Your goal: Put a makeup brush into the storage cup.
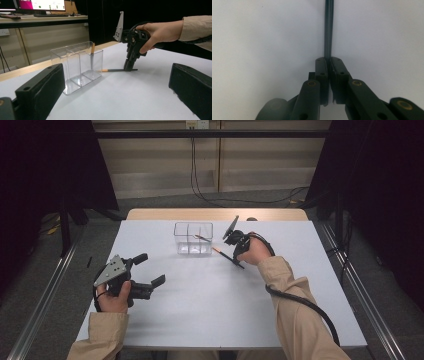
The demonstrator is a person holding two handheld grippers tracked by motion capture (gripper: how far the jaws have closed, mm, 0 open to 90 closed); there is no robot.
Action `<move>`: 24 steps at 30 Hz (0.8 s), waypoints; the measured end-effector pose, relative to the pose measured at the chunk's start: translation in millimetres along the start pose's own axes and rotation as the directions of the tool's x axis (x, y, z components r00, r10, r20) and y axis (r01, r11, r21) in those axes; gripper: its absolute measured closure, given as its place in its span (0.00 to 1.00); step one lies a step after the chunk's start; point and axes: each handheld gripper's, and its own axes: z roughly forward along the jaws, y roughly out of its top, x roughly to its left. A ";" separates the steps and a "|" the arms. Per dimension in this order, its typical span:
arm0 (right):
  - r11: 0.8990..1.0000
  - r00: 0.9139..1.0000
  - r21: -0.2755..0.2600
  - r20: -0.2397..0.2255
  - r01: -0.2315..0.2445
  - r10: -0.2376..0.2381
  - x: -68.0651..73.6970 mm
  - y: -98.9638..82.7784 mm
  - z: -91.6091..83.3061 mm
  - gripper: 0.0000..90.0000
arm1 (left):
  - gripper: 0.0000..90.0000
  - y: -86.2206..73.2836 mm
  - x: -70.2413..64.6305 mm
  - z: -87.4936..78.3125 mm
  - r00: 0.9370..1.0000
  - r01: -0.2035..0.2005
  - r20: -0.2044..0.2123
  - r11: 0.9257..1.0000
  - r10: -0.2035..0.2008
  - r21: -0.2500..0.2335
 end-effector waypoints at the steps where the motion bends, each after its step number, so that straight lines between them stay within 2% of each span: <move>1: 1.000 1.000 -0.009 -0.005 -0.005 0.005 -0.2 -0.2 0.7 0.94 | 0.01 0.0 0.0 -0.2 1.000 -0.001 -0.001 1.000 0.001 -0.002; 7: 1.000 1.000 0.003 0.010 -0.018 0.018 1.7 0.6 0.3 0.95 | 0.01 1.0 0.4 -1.4 1.000 -0.002 -0.004 1.000 0.002 -0.006; 14: 0.999 0.999 0.000 0.001 -0.045 0.045 0.9 -2.7 -1.3 0.95 | 0.01 1.3 -0.9 0.5 1.000 -0.007 0.005 1.000 0.007 -0.002; 16: 0.999 0.999 0.000 0.011 -0.044 0.044 -1.1 -5.0 -1.7 0.95 | 0.01 1.4 -1.0 0.5 1.000 -0.007 0.005 1.000 0.007 -0.003; 17: 0.998 0.998 -0.001 0.004 -0.059 0.059 -1.0 -5.6 -2.2 0.95 | 0.01 1.4 -0.9 0.7 1.000 -0.007 0.006 1.000 0.007 -0.004; 19: 0.999 0.998 -0.007 0.011 -0.053 0.054 -3.5 -7.9 -3.1 0.95 | 0.01 1.5 -1.2 1.0 1.000 -0.006 0.006 1.000 0.006 -0.004; 24: 0.995 0.996 -0.038 -0.003 -0.087 0.087 -6.8 -12.0 -6.4 0.95 | 0.01 1.9 -1.2 1.5 1.000 -0.009 0.006 1.000 0.009 -0.003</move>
